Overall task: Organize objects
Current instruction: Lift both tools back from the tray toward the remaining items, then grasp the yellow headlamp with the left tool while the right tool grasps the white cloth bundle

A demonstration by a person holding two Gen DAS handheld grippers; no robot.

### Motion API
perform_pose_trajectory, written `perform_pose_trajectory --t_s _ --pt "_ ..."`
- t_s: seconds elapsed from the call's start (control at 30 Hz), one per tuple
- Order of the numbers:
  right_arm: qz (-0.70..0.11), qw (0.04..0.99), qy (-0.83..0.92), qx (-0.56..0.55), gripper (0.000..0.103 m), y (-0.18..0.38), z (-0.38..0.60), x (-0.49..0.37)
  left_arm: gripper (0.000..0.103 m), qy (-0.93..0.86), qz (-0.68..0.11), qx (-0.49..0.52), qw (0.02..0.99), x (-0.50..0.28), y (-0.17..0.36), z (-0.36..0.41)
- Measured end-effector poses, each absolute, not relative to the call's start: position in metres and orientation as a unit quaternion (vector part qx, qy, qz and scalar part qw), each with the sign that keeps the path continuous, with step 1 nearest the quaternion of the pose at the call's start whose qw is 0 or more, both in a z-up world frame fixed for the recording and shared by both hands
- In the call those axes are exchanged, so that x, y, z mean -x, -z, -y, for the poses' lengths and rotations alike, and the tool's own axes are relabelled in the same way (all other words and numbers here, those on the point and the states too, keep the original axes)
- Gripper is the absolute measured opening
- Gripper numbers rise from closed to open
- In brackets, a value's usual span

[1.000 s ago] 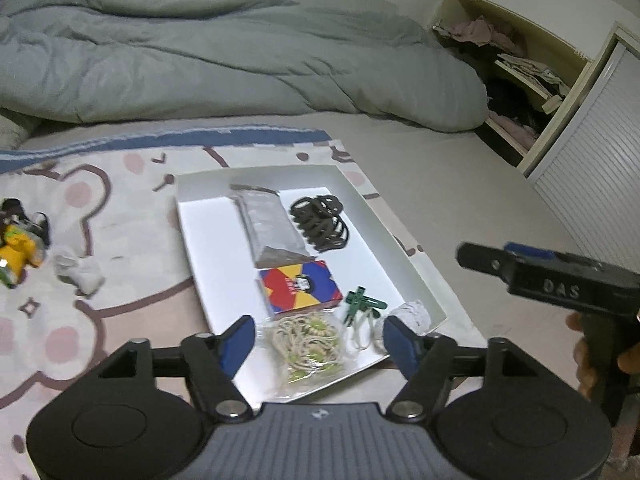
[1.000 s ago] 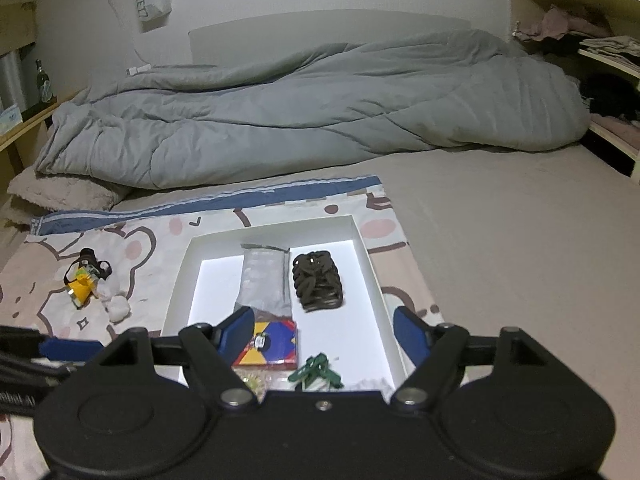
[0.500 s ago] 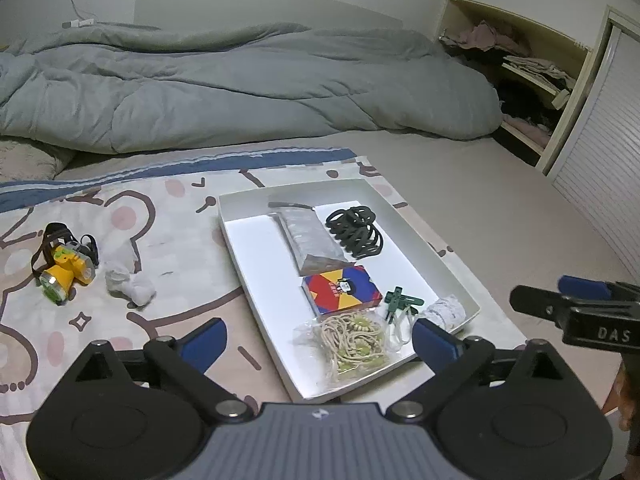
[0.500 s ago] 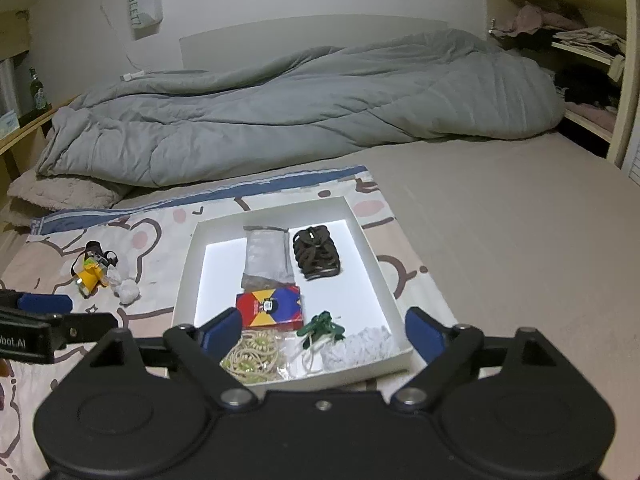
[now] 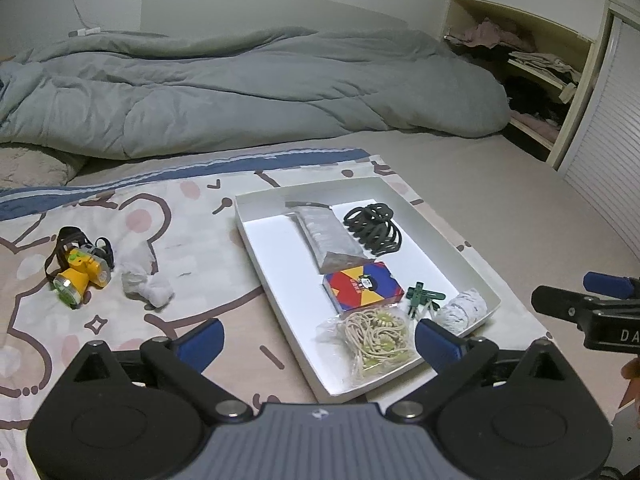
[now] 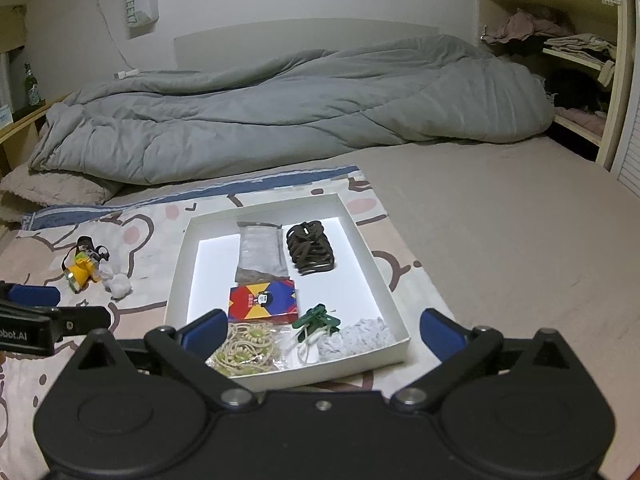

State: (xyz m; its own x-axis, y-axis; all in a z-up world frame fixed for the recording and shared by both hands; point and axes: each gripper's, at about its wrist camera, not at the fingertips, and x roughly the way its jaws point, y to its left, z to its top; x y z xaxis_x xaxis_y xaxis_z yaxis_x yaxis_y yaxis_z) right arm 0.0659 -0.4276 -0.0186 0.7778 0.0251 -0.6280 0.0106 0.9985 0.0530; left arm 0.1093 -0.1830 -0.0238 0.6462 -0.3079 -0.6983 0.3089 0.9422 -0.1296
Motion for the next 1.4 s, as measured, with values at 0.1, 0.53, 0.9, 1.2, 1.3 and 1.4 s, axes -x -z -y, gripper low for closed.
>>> perform_pose_trajectory --t_s 0.1,0.53,0.9,1.2,1.3,1.4 --pt "-0.334 0.942 -0.003 -0.026 0.103 0.019 0.426 -0.066 0.101 0.166 -0.386 0.002 0.907 -0.111 0.025 0.179" --pt "-0.336 0.941 -0.014 -0.034 0.103 0.021 0.409 -0.078 0.103 0.142 -0.371 0.021 0.917 -0.112 0.019 0.143" --pt "-0.324 0.944 -0.058 -0.019 0.103 0.016 0.355 -0.091 0.103 0.101 -0.362 0.04 0.926 -0.112 0.011 0.084" --pt "-0.312 0.945 -0.102 -0.014 0.103 0.01 0.305 -0.101 0.103 0.066 -0.346 0.02 0.936 -0.104 0.007 0.043" --pt "-0.31 0.944 -0.112 -0.01 0.103 0.009 0.291 -0.102 0.103 0.057 -0.34 0.026 0.938 -0.102 0.003 0.031" --pt "-0.311 0.943 -0.121 -0.005 0.103 0.01 0.278 -0.104 0.103 0.048 -0.333 0.026 0.941 -0.099 -0.001 0.02"
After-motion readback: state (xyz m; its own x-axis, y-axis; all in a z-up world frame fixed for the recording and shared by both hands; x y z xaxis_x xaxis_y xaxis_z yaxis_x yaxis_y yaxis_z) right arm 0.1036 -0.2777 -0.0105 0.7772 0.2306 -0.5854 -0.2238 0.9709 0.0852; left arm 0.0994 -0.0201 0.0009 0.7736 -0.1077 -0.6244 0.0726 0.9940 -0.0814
